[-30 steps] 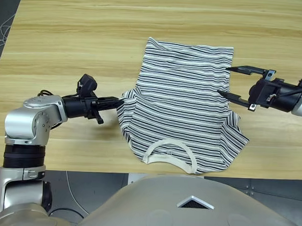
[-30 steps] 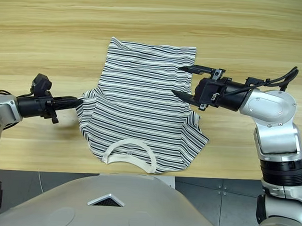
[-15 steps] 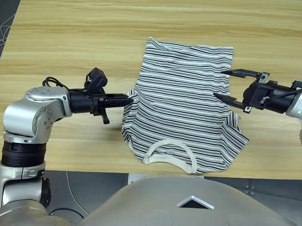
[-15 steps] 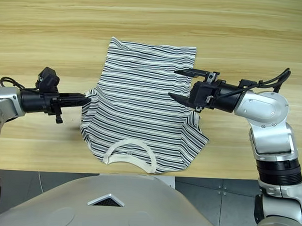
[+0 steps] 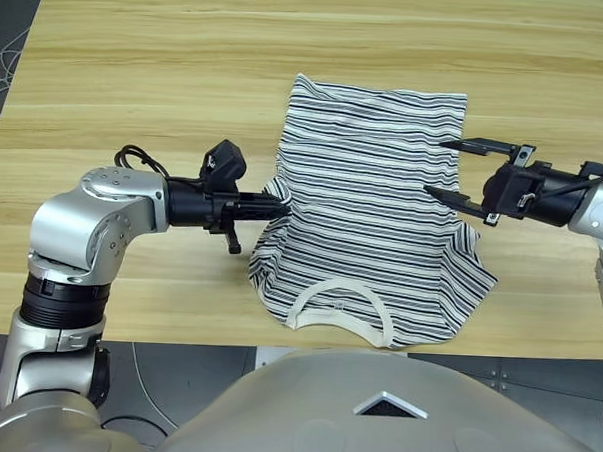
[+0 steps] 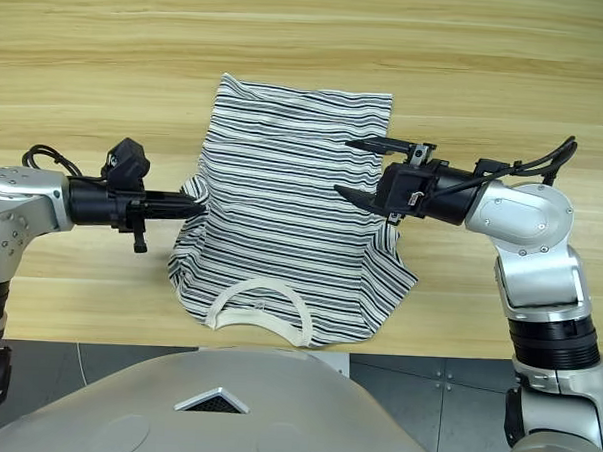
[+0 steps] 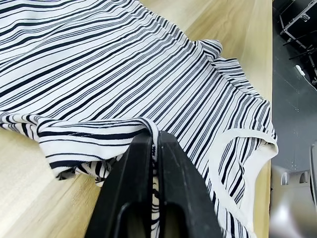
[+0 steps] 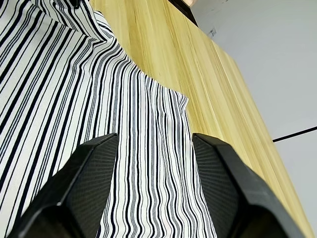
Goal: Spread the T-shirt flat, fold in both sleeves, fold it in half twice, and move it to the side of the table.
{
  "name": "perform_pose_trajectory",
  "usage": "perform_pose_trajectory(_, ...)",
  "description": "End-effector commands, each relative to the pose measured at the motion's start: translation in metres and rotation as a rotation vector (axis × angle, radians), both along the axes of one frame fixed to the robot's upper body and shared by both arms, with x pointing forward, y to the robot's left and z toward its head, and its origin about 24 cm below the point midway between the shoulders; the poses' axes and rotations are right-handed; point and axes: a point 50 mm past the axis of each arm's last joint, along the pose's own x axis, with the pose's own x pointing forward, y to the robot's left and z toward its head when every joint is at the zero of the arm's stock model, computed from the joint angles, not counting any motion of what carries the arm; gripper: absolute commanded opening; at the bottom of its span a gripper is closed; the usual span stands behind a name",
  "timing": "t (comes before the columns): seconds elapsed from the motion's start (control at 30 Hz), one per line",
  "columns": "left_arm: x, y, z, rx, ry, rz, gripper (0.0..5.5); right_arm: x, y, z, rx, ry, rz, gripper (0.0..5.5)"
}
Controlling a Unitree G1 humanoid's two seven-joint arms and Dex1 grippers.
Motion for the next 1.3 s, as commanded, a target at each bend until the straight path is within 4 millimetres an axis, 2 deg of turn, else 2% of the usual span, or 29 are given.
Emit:
perform_pose_trajectory(0.03, 0.001, -0.018, -0.007, 0.004, 0.001, -0.041, 0.15, 0.000, 0.003, 0.000, -0.004, -0.012, 0.016, 2.76)
perform_pose_trajectory(0.23, -0.001, -0.034, -0.038, 0.054, 0.054, -0.072, 0.15, -0.002, 0.002, -0.003, -0.005, -0.007, 0.018, 2.76)
perform_pose_trajectory(0.37, 0.001, -0.034, -0.044, 0.056, 0.084, -0.055, 0.76, -0.003, 0.002, -0.005, -0.006, -0.004, 0.018, 2.76)
perform_pose_trajectory(0.4, 0.002, -0.033, -0.043, 0.055, 0.075, -0.055, 0.76, -0.003, 0.002, -0.005, -0.006, -0.002, 0.019, 2.76)
perform_pose_trajectory(0.53, -0.003, -0.035, -0.029, -0.032, 0.067, -0.100, 0.76, -0.003, 0.002, -0.007, -0.006, 0.002, 0.024, 2.76)
perform_pose_trajectory(0.7, -0.007, -0.037, 0.004, -0.209, -0.018, -0.185, 0.76, -0.004, 0.002, -0.007, -0.007, 0.005, 0.027, 2.76)
perform_pose_trajectory(0.8, -0.006, -0.034, 0.016, -0.261, -0.062, -0.185, 0.76, -0.003, 0.002, -0.008, -0.007, 0.005, 0.029, 2.76)
perform_pose_trajectory(0.87, 0.001, -0.027, 0.018, -0.234, -0.091, -0.129, 0.76, -0.003, 0.003, -0.008, -0.006, 0.005, 0.031, 2.76)
perform_pose_trajectory(1.0, 0.020, 0.015, 0.005, -0.007, -0.104, 0.084, 0.76, -0.003, 0.001, -0.008, -0.010, 0.007, 0.028, 2.76)
perform_pose_trajectory(1.1, 0.015, 0.042, 0.007, 0.086, -0.116, 0.104, 0.76, -0.002, 0.000, -0.008, -0.012, 0.005, 0.024, 2.76)
perform_pose_trajectory(1.17, 0.011, 0.050, 0.005, 0.119, -0.111, 0.084, 0.76, -0.003, 0.000, -0.009, -0.011, 0.005, 0.020, 2.76)
perform_pose_trajectory(1.3, 0.001, 0.055, -0.010, 0.185, -0.068, 0.050, 0.76, -0.002, -0.001, -0.009, -0.014, 0.004, 0.020, 2.76)
